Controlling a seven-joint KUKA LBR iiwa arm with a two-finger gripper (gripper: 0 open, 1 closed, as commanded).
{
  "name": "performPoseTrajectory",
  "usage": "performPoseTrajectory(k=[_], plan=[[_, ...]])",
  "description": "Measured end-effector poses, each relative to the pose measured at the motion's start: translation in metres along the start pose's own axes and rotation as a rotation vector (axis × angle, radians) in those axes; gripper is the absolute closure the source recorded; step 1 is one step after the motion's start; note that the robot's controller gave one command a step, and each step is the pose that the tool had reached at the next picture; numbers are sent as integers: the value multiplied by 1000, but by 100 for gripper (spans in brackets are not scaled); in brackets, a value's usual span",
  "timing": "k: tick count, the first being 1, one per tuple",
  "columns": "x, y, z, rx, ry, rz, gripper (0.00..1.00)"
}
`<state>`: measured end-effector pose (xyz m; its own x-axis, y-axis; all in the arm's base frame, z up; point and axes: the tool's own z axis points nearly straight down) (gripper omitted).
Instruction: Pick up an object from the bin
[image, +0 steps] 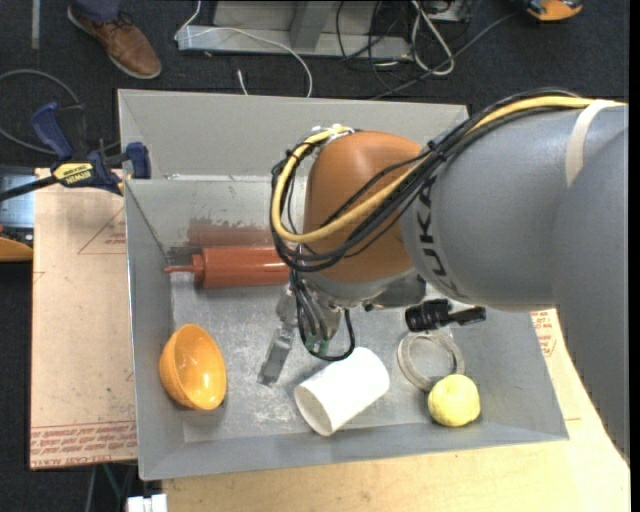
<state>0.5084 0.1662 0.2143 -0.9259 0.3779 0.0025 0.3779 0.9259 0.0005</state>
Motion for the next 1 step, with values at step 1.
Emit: performPoseTrajectory(k=[1], plan=[[-3,1,-17,-2,-1,-86,0]])
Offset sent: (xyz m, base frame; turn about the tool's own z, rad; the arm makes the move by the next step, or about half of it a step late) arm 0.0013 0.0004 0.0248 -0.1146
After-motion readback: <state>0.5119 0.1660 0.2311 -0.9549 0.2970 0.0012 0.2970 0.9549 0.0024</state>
